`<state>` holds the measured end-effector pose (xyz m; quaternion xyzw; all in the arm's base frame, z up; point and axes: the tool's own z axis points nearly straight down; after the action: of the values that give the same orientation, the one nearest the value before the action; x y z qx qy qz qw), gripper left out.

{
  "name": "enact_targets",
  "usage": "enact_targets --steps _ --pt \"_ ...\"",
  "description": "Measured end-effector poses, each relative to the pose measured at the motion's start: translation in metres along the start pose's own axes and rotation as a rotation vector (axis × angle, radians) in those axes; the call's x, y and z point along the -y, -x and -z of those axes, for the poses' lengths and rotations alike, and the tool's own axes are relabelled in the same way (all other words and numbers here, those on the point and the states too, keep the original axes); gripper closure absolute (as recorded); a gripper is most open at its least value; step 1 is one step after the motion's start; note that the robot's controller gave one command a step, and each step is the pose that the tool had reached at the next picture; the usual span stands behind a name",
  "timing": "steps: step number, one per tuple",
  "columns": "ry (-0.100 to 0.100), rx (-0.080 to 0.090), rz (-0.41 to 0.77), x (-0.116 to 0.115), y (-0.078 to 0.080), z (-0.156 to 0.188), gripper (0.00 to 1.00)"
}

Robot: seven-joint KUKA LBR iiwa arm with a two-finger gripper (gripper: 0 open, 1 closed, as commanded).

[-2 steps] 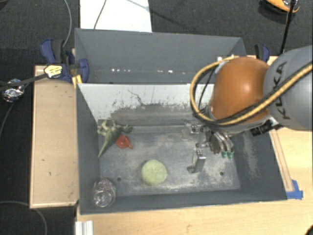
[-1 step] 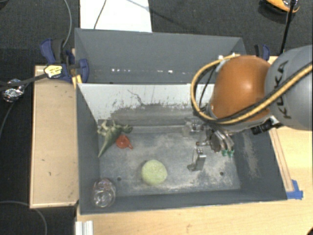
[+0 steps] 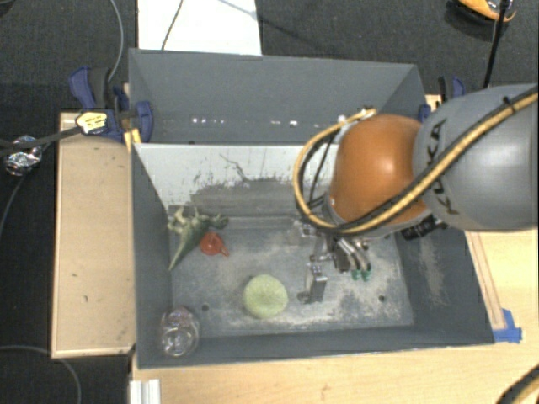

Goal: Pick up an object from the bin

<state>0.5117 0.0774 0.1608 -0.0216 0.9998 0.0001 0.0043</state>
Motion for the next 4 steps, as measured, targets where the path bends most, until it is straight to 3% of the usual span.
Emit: enact_targets --steps 1,2,3,4 --pt "0.001 -0.013 0.079 -0.046 -0.020 -0.018 0.00" --pt "0.001 0.003 0.261 -0.042 -0.021 -0.056 0.00" --pt "0.001 -0.007 0.300 -0.038 -0.022 -0.075 0.00" --pt "0.002 0.006 0.550 -0.051 -0.010 -0.089 1.00"
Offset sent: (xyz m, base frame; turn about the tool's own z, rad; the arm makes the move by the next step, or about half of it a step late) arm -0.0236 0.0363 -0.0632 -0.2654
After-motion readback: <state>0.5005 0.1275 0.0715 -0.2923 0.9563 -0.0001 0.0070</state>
